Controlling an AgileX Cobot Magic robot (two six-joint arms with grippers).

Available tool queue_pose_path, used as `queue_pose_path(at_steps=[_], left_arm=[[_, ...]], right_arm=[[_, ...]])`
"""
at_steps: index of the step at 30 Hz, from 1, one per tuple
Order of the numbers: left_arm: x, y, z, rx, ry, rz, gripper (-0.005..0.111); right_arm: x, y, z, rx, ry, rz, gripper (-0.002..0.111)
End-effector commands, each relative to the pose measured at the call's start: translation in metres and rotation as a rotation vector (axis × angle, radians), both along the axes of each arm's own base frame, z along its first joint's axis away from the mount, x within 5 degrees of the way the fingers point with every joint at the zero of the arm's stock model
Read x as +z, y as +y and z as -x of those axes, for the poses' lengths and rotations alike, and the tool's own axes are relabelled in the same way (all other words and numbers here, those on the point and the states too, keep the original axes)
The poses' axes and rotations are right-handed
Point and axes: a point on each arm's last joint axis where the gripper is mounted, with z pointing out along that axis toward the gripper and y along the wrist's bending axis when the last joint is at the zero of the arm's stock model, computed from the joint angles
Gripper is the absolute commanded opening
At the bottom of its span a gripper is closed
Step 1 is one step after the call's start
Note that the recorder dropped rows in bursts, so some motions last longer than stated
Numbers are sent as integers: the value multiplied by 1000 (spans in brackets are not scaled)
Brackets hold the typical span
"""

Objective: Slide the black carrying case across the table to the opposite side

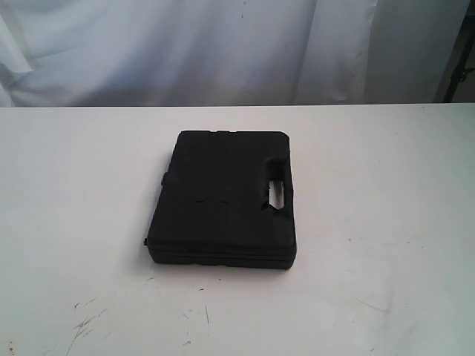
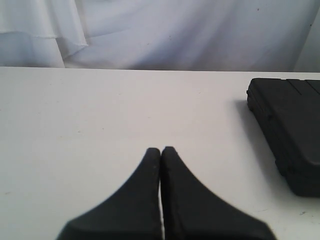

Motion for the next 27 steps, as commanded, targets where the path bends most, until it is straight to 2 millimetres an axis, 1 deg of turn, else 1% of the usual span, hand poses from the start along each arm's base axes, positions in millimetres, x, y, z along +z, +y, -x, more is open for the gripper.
queue_pose_path(at_steps=[1,4,8,11,12,15,18,21,24,27], left_arm=[[-1,0,0,-5,-5,-4,0],[-1,0,0,-5,-5,-4,0],[-1,0,0,-5,-5,-4,0],[-1,0,0,-5,-5,-4,0],[-1,0,0,-5,-5,-4,0],[-1,0,0,-5,-5,-4,0],[-1,0,0,-5,-5,-4,0],[-1,0,0,-5,-5,-4,0],[-1,0,0,-5,-5,-4,0],[-1,0,0,-5,-5,-4,0]], right_arm=[[20,-3,5,2,-8,-61,0],[36,-2,1,7,68,-64,0],[62,-2,-14,11,167,-64,0],[80,-1,-33,19,283,-73,0],[86,-1,-44,22,345,-77,0],[96,1,-73,35,529,-75,0],[93,6,-106,69,758,-72,0],[79,15,-131,115,1019,-72,0],[62,26,-146,180,1252,-121,0],[47,30,-154,200,1387,-124,0]])
